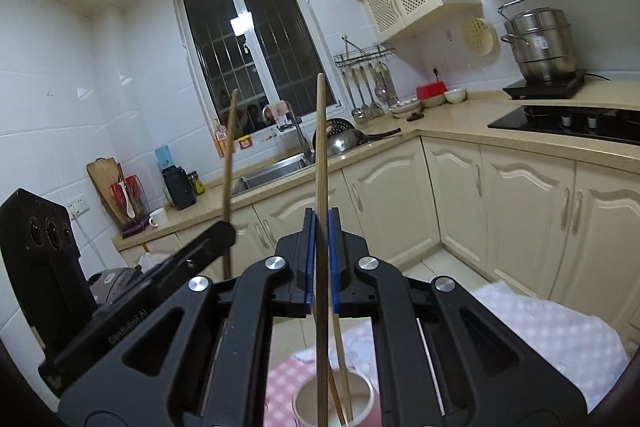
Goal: Organize utensils
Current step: 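Lift the chopstick with the right tool while the left tool carries one too, drop into cup, then withdraw both tools from the cup back over the table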
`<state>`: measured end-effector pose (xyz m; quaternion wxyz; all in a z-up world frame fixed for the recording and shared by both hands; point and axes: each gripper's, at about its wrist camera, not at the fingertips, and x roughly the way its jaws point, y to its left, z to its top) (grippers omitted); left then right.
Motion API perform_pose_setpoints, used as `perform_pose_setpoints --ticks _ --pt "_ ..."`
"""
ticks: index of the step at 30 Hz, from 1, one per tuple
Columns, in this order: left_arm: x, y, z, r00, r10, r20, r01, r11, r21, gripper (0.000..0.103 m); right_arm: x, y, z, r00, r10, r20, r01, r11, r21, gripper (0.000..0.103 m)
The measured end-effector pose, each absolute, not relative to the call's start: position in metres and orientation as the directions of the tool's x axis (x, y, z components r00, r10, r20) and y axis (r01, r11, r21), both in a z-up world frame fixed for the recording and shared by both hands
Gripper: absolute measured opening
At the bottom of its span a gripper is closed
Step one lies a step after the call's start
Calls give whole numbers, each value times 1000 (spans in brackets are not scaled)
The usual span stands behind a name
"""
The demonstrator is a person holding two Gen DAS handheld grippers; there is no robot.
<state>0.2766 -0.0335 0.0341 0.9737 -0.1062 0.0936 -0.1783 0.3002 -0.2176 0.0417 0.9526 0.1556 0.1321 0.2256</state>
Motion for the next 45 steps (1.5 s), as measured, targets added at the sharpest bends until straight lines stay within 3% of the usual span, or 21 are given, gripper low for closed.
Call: perform_pose_setpoints --ticks 14,22,24,25,26,27,29,30,31,33,35,37,45 --pt "302 -26 -11 928 -330 -172 274 919 -285 5 318 -202 10 860 451 -237 -370 873 319 7" --pt "304 -37 -33 924 -325 -203 273 930 -247 5 318 -200 -6 842 447 -302 -362 883 298 7" --pt "302 -37 -39 920 -328 -215 275 930 -244 7 318 -197 -12 821 457 -342 -371 882 289 8" --pt "301 -38 -42 915 -332 -227 278 930 -241 16 318 -196 -14 815 455 -357 -370 885 284 9" --pt "300 -37 -44 913 -328 -241 272 932 -239 31 317 -196 -17 815 445 -370 -360 890 278 12" --pt "298 -35 -46 914 -320 -249 261 934 -243 38 316 -201 -18 821 432 -374 -342 896 284 19" --pt "294 -26 -46 911 -327 -251 259 928 -269 53 315 -213 -18 830 417 -371 -307 896 321 49" --pt "292 -20 -44 908 -334 -254 260 923 -284 68 313 -220 -18 835 414 -361 -294 892 344 75" --pt "290 -17 -43 909 -328 -259 253 925 -283 79 310 -228 -17 840 418 -347 -290 885 364 83" --pt "283 -13 -38 913 -312 -262 243 933 -266 84 307 -234 -15 844 407 -348 -279 889 362 83" --pt "279 -13 -33 908 -304 -288 240 942 -236 93 303 -240 -13 846 402 -349 -269 889 371 91" --pt "276 -15 -27 903 -285 -322 229 952 -203 93 301 -244 -11 847 394 -357 -257 891 375 96" --pt "256 -15 -11 890 -238 -389 204 971 -128 93 288 -256 -3 846 363 -391 -222 906 362 97"
